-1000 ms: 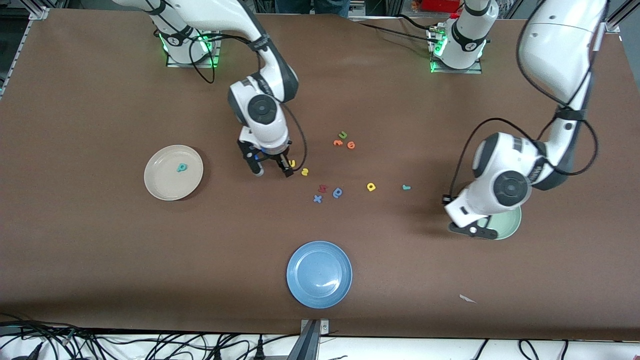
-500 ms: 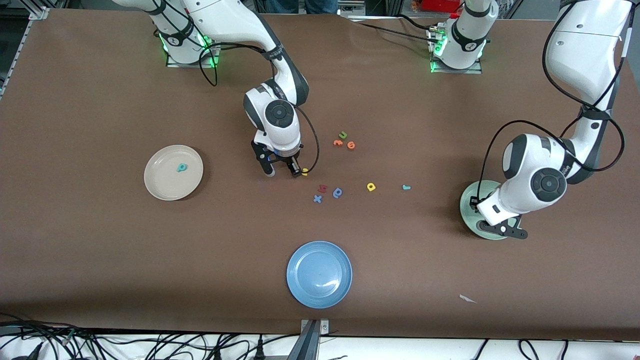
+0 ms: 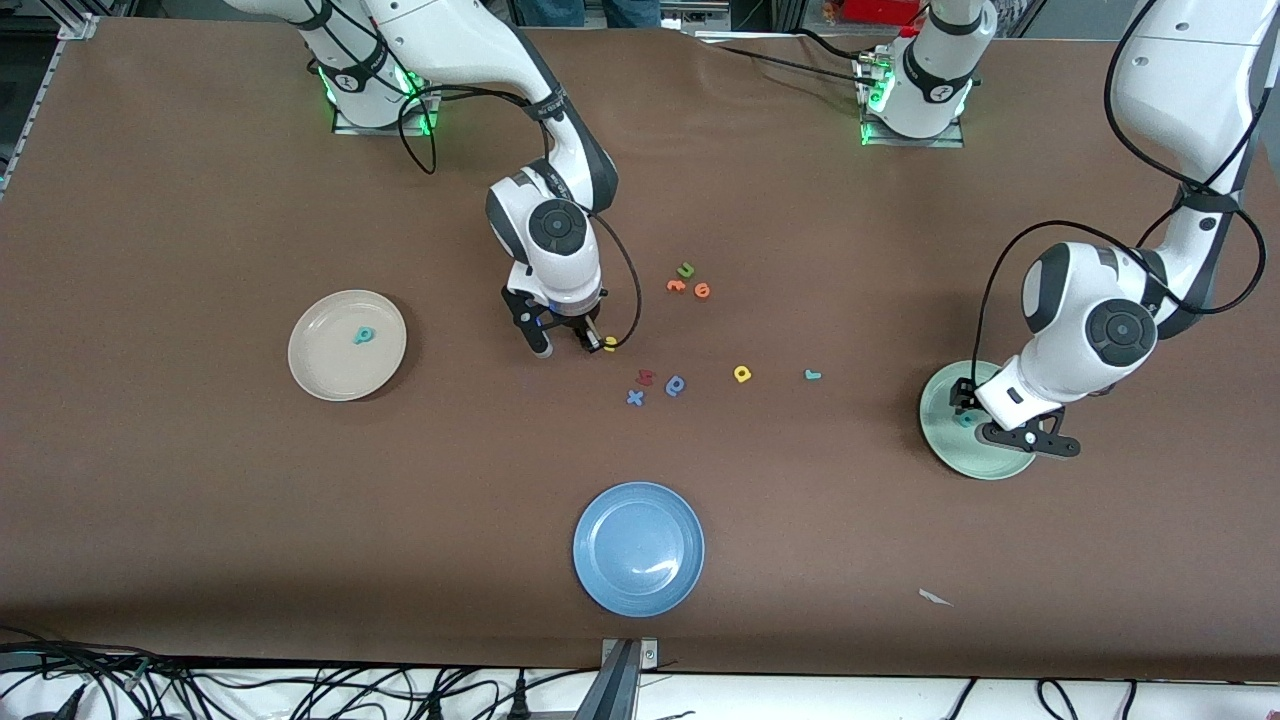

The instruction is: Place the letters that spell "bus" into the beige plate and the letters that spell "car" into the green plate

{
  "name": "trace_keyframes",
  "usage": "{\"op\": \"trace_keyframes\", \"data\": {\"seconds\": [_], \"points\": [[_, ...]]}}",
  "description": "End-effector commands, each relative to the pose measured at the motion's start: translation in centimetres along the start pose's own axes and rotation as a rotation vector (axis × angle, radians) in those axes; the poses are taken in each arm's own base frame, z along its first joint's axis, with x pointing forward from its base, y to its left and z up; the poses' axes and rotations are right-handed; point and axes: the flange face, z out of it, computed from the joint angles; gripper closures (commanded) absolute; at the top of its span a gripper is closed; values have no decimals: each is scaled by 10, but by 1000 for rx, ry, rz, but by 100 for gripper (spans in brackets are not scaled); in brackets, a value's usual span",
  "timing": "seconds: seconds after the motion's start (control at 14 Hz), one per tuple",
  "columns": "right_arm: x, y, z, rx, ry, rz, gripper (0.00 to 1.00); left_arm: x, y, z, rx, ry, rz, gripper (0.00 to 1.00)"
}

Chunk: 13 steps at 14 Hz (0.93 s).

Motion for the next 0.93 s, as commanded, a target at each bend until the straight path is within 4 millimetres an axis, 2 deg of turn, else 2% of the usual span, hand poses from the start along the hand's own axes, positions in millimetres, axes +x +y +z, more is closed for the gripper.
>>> {"op": "trace_keyframes", "data": {"seconds": [0.0, 0.14, 0.36, 0.43, 0.5, 0.57, 0.64, 0.71, 0.79, 0.86], "points": [[23, -9, -30, 5, 15, -60, 96, 5, 54, -18, -10, 7, -83, 0], [58, -8, -52, -40, 30, -165, 96, 8, 110, -17, -25, 5, -156, 0], [144, 12, -80, -192, 10, -341, 96, 7, 187, -14, -34, -1, -276, 0], [175, 20, -86, -205, 9, -375, 96, 7, 207, -13, -37, -1, -312, 0], [197, 31, -91, -210, -2, -418, 96, 6, 224, -14, -40, 0, -338, 0], [220, 46, -89, -230, -15, -471, 96, 2, 245, -11, -42, -7, -345, 0], [255, 67, -85, -254, -29, -523, 95, -4, 268, -9, -56, -21, -353, 0], [282, 88, -80, -272, -48, -574, 95, -6, 285, -5, -83, -44, -377, 0], [302, 108, -76, -286, -75, -614, 95, -6, 302, -5, -108, -54, -380, 0], [320, 128, -69, -307, -103, -654, 95, -2, 307, -2, -126, -65, -401, 1]]}}
